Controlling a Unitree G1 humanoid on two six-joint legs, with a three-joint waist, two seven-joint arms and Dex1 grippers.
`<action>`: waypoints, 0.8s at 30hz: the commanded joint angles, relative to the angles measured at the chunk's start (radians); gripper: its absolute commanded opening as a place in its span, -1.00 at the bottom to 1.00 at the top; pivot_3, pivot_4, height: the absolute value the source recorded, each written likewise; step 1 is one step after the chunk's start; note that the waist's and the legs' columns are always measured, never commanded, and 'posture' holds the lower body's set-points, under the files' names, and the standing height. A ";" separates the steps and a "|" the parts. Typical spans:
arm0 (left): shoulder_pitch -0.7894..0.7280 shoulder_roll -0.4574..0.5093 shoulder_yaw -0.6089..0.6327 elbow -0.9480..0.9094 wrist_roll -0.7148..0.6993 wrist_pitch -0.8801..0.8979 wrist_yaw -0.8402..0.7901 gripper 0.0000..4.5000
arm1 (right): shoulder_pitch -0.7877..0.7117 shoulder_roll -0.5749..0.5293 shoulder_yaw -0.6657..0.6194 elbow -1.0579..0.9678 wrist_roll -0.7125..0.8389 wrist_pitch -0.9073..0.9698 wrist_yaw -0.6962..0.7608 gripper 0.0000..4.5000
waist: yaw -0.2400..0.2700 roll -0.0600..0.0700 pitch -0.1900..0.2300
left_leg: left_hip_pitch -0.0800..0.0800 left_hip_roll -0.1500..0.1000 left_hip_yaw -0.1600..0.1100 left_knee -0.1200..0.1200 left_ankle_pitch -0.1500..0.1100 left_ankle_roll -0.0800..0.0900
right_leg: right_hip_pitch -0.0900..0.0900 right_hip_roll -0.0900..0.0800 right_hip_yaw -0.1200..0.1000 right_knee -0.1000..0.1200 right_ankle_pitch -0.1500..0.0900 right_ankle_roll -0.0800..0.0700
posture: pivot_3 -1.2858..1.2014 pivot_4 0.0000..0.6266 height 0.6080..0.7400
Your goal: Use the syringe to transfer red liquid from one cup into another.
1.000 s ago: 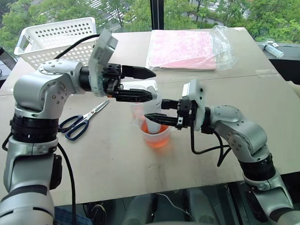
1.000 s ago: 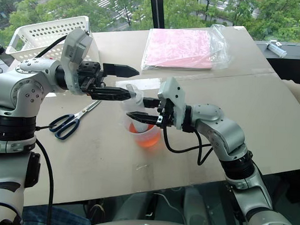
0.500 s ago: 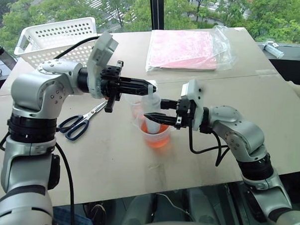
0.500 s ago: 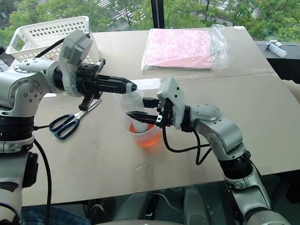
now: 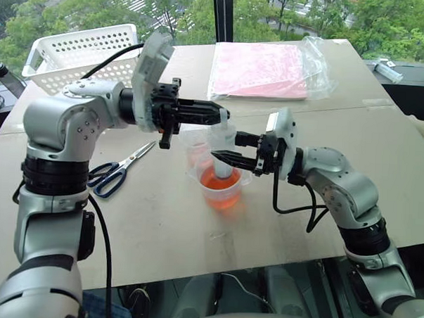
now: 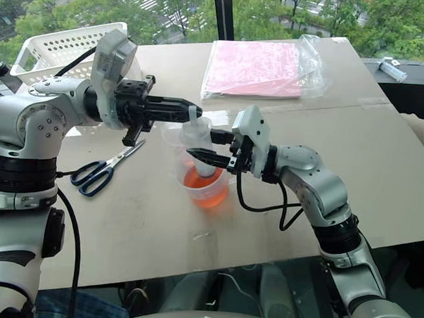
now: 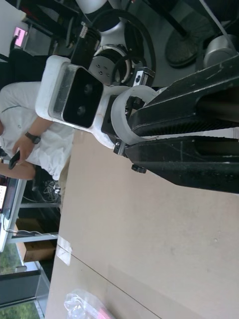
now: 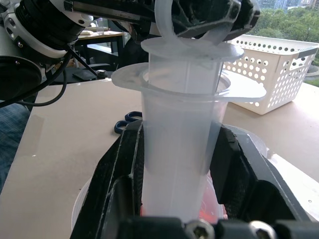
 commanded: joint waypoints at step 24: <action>0.000 0.053 0.088 -0.026 -0.060 0.000 -0.022 -0.33 | 0.020 0.022 0.016 0.023 -0.008 0.001 0.002 -0.35 | 0.001 0.000 0.000 | 0.000 0.000 0.000 0.000 0.000 0.000 | 0.000 0.000 0.000 0.000 0.000 0.000 | 0.03 -0.52 1.00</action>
